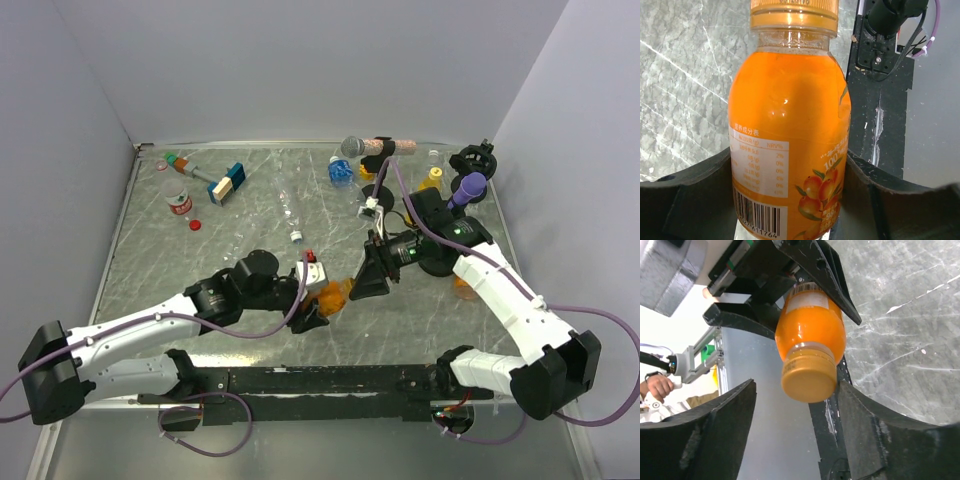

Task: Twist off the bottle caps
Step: Unscrew the bottle cap from the plastic bottle.

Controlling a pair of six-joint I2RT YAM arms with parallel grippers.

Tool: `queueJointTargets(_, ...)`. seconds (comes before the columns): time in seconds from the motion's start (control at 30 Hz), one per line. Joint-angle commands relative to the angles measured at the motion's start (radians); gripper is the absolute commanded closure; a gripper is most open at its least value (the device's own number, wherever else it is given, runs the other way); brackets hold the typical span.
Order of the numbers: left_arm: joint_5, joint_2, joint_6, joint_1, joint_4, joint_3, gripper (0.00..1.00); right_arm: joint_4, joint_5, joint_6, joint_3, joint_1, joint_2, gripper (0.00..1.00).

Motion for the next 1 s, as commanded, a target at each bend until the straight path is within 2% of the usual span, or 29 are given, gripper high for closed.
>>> queueJointTargets(0.0, -0.007, 0.012, 0.0, -0.005, 0.055, 0.051, 0.81, 0.043, -0.034, 0.05, -0.005, -0.006, 0.009, 0.3)
queueJointTargets(0.17, -0.01, 0.021, -0.004, -0.007, 0.061, 0.053, 0.81, 0.05, -0.029, 0.054, 0.0, -0.006, 0.031, 0.35)
queueJointTargets(0.27, -0.011, 0.024, -0.004, -0.008, 0.064, 0.053, 0.81, 0.052, -0.032, 0.051, 0.0, -0.006, 0.039, 0.46)
queueJointTargets(0.37, -0.011, 0.023, -0.006, -0.008, 0.066, 0.051, 0.81, 0.043, -0.041, 0.028, 0.0, -0.006, 0.039, 0.71)
queueJointTargets(0.43, -0.005, 0.015, -0.004, -0.008, 0.064, 0.047, 0.81, 0.018, -0.055, -0.013, 0.009, -0.006, 0.04, 0.83)
queueJointTargets(0.5, 0.025, 0.001, -0.004, -0.005, 0.073, 0.037, 0.82, -0.009, -0.075, -0.065, 0.02, -0.006, 0.037, 0.91)
queueJointTargets(0.6, 0.117, -0.045, -0.044, 0.019, 0.13, 0.004, 0.81, -0.092, -0.109, -0.2, 0.051, -0.004, 0.04, 0.98)
queueJointTargets(0.63, 0.151, -0.048, -0.053, 0.03, 0.136, -0.001, 0.82, -0.123, -0.127, -0.297, 0.069, -0.003, 0.046, 0.99)
queueJointTargets(0.8, 0.301, -0.036, -0.089, 0.075, 0.139, 0.002, 0.82, -0.262, -0.083, -0.566, 0.161, 0.064, 0.069, 1.0)
queueJointTargets(0.97, 0.388, -0.016, -0.118, 0.099, 0.171, -0.001, 0.83, -0.169, 0.023, -0.656, 0.175, 0.172, -0.013, 1.0)
